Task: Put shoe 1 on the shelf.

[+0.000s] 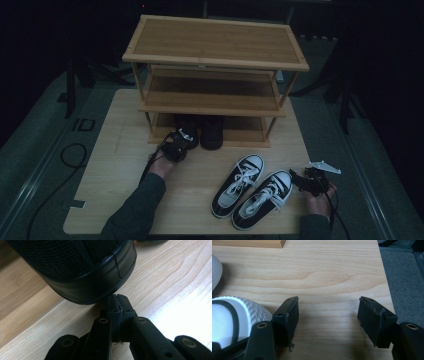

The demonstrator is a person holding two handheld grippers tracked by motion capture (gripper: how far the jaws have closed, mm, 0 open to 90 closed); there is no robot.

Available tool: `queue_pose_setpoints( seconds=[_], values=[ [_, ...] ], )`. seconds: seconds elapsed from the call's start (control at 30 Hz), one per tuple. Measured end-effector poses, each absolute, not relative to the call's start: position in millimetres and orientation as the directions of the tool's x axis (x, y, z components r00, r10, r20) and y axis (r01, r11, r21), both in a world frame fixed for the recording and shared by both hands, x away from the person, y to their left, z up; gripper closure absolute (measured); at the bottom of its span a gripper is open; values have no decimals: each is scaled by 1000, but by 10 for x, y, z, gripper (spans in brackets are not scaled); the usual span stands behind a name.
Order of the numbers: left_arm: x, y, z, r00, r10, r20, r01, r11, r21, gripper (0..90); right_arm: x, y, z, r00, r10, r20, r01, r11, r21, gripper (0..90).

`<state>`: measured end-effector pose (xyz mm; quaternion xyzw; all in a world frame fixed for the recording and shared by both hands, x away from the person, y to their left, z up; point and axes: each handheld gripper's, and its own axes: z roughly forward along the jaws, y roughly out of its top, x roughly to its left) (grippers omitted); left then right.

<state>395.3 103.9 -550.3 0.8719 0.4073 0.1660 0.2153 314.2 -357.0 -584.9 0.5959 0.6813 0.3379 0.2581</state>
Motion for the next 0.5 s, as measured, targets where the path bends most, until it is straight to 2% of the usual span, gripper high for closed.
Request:
queue_pose_setpoints(
  seconds=[0.17, 0.37, 0.5],
  values=[
    [3954, 1015, -5491, 622, 776, 107, 632, -578, 516, 899, 3142, -3570, -5849, -157, 986, 51, 638, 62, 768, 330],
    [3913, 1019, -5477, 636, 765, 99, 620, -583, 525, 851, 3141, -3569, -5849, -156, 986, 50, 637, 62, 768, 330],
    [3843, 1031, -5442, 647, 758, 79, 611, -577, 541, 759, 3142, -3571, -5849, -157, 986, 52, 637, 61, 768, 330]
  ],
)
